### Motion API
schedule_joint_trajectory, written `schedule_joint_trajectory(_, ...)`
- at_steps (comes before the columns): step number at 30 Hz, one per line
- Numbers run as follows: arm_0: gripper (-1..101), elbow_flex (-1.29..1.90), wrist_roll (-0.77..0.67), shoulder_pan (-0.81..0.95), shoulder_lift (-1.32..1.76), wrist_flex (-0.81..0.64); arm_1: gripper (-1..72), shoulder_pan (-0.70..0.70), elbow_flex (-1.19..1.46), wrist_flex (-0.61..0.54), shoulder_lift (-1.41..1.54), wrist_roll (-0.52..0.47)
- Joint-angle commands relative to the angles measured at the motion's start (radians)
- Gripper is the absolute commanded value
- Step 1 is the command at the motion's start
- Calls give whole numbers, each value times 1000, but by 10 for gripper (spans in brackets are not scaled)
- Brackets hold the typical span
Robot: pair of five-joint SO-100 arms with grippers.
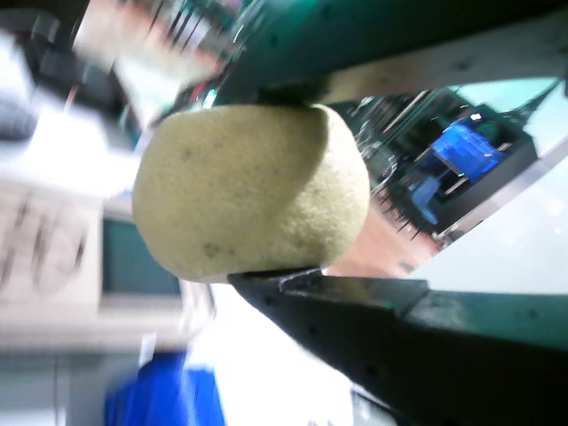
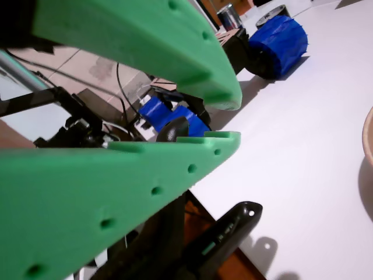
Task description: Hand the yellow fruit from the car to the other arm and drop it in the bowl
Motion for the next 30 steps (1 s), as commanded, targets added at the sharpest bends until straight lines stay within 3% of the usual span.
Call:
schedule_joint_trajectory(1, 1, 273, -6, 28, 120, -156, 0, -94, -58, -18, 15, -72)
schedule_joint_trajectory(5, 3, 380, -8, 156, 141, -252, 0, -170, -110, -3, 43, -166)
schedule_joint_trajectory(10, 3, 391, -8, 390, -20, -247, 0, -229, -118, -91, 64, -503)
schedule_joint_trajectory(14, 3, 391, -41, 635, -51, -279, 0, -278, -123, -189, 72, -699)
schedule_joint_trajectory(17, 3, 391, -133, 810, -52, -324, 0, -325, -160, -199, 54, -815)
schedule_joint_trajectory(23, 2, 391, -364, 1085, -84, -420, 0, -407, -204, -210, 69, -996)
schedule_joint_trajectory(27, 2, 391, -451, 1233, -129, -505, 0, -456, -173, -357, 23, -1083)
schedule_joint_trajectory(30, 2, 391, -468, 1313, -215, -623, 0, -502, -183, -442, -69, -1095)
